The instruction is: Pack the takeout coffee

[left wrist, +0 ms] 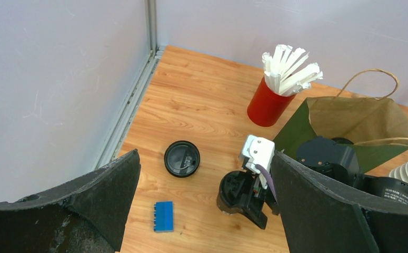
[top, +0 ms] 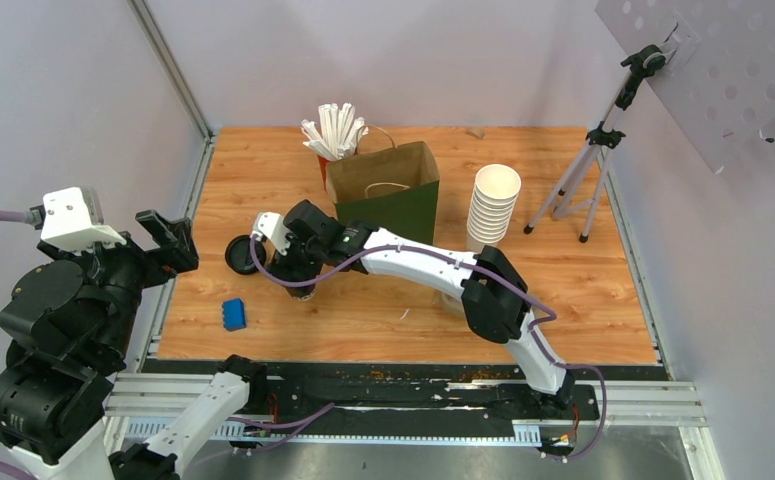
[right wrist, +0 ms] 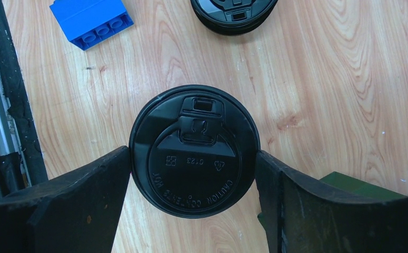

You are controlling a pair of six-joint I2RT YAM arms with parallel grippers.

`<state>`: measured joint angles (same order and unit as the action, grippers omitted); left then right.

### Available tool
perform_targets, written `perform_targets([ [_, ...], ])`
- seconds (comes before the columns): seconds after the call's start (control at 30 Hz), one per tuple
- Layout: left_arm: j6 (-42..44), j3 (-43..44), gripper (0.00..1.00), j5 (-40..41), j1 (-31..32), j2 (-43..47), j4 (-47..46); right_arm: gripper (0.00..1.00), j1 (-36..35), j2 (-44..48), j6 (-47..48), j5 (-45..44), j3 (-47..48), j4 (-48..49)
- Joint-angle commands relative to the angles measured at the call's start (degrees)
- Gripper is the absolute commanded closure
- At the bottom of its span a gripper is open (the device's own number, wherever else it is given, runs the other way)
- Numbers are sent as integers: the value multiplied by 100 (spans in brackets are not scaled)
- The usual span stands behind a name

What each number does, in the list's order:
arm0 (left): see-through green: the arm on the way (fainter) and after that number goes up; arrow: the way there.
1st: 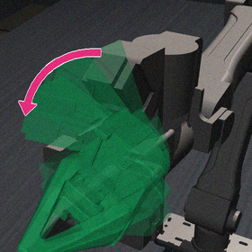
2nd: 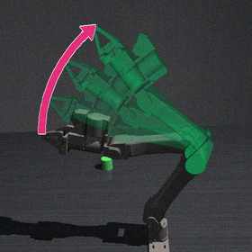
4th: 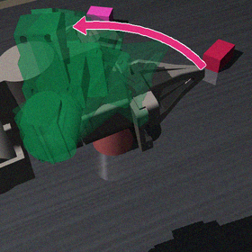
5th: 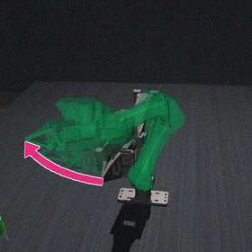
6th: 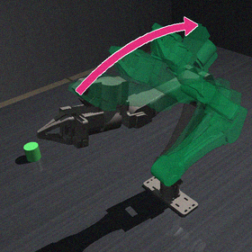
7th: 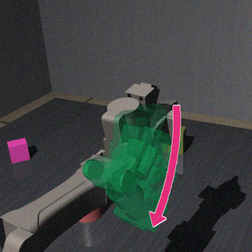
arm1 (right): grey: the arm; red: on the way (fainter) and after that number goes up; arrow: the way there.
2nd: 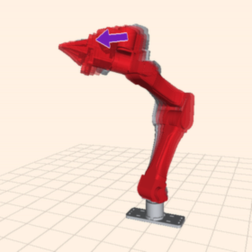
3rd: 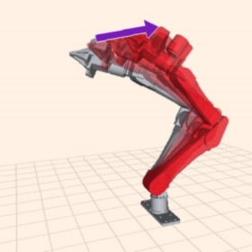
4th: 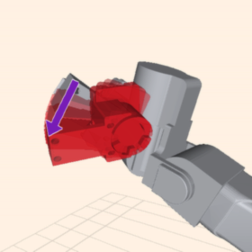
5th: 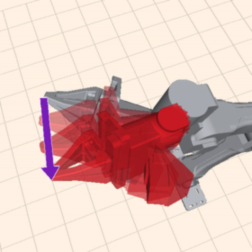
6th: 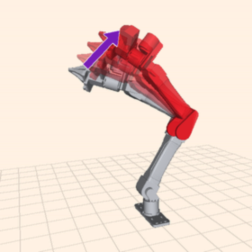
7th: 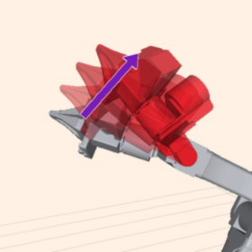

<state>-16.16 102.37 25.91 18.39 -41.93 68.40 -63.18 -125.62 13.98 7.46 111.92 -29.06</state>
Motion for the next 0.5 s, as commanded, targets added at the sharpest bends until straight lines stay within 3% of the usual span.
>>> perform_targets([
  [0.0, 96, 24, 0, 62, 24, -7, -178, 21, 51, -52, -132, 187, 159, 70],
  [0.23, 96, -15, 0, 77, 24, 0, -176, 25, 57, 50, -132, 223, 101, 111],
  [0.37, 109, -28, 0, 68, 24, 1, -210, 11, 54, 71, -115, 235, 196, 49],
  [0.47, 109, -33, 0, 71, 24, -8, -222, 9, 58, 105, -127, 236, 296, 19],
])
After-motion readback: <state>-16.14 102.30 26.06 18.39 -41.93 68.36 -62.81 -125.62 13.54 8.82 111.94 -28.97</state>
